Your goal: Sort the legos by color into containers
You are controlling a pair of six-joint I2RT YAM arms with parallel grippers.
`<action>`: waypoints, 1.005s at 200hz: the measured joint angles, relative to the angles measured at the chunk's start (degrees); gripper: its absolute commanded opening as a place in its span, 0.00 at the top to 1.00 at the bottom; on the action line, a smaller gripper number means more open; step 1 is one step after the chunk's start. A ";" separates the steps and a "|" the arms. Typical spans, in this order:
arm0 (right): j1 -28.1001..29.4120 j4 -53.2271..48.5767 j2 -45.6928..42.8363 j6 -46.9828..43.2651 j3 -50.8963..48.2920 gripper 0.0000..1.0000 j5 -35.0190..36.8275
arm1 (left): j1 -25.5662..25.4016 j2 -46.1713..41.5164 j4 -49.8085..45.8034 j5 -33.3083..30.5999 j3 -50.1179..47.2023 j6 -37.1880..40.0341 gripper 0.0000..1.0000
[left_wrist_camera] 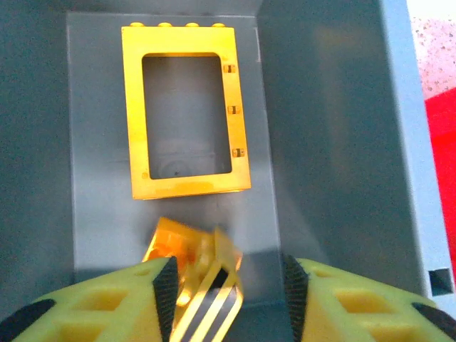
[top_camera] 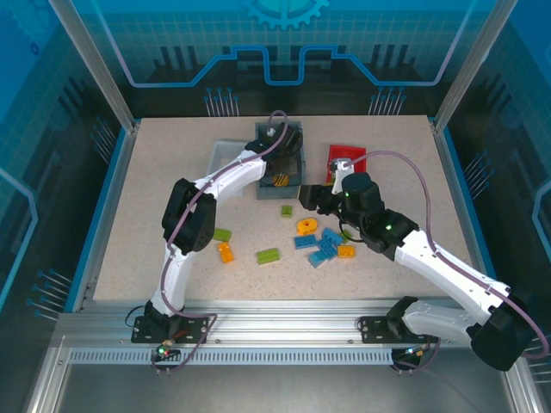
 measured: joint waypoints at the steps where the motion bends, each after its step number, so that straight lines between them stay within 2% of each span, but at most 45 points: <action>1: 0.00 -0.02 -0.02 0.00 0.00 0.29 0.00 | 0.00 0.00 -0.02 0.00 0.00 0.00 0.51; 20: 0.00 -0.57 -0.11 0.00 0.00 0.29 -0.02 | 0.07 -0.68 0.02 -0.02 -0.50 -0.20 0.47; 57: 0.00 -2.60 -0.66 -0.09 0.00 0.30 0.20 | 0.09 -7.17 0.09 0.22 -4.66 -1.42 0.47; 118: 2.05 -11.02 -0.44 -4.09 1.27 0.31 3.74 | -1.51 -30.93 3.34 0.39 -20.52 -5.31 0.46; 141: 5.53 -15.76 7.02 -5.49 5.49 0.31 4.74 | -2.40 -42.45 4.15 0.44 -29.90 -6.71 0.43; 167: 12.41 -17.84 17.99 -6.34 10.45 0.30 5.09 | -2.58 -55.15 3.80 0.26 -40.48 -7.93 0.42; 201: 20.92 -17.18 33.92 -9.73 20.92 0.23 1.29 | -2.58 -75.14 -1.38 -4.79 -53.92 -12.02 0.38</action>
